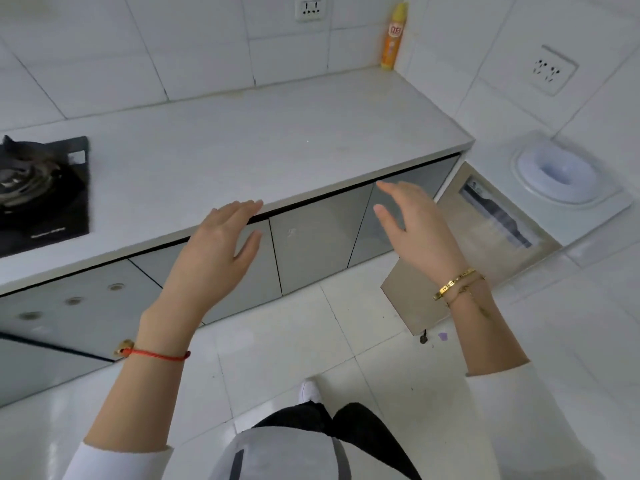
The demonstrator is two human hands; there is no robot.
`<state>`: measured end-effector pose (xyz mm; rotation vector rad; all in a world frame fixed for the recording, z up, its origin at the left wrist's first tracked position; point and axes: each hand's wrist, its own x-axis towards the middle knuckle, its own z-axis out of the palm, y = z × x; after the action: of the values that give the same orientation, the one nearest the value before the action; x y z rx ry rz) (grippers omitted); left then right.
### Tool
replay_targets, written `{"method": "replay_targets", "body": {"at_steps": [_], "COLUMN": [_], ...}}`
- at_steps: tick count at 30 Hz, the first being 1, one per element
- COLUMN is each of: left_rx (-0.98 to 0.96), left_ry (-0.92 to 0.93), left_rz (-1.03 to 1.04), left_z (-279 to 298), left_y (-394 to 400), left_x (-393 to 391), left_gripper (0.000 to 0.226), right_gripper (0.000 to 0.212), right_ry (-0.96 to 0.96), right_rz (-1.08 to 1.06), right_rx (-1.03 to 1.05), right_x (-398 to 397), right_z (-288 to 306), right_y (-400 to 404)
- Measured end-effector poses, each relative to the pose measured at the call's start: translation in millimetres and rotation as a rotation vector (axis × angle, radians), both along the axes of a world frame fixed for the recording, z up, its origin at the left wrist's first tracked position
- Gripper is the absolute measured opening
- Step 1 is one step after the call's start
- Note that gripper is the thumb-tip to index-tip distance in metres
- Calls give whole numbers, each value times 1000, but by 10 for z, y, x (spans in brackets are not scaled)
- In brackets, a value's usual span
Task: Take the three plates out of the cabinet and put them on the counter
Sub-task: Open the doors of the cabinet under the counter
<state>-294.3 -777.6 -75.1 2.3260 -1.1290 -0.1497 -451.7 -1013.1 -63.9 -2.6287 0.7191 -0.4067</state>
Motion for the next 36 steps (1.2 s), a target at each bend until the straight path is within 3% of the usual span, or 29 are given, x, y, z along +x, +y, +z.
{"method": "replay_targets", "body": {"at_steps": [24,36], "left_rx": [-19,27], "left_ry": [-18,-26], "left_rz": [434,583], "left_z": [4,-272], "left_y": [-561,-796], "left_x": [129,110], "left_gripper": [44,44], "right_gripper": [44,43], "right_ry": [38,60], "right_rz": [445,581], "right_rx": [119,119], "right_x": [1236,1570], "right_z": [-59,-404], "right_y": [-814,-1113]}}
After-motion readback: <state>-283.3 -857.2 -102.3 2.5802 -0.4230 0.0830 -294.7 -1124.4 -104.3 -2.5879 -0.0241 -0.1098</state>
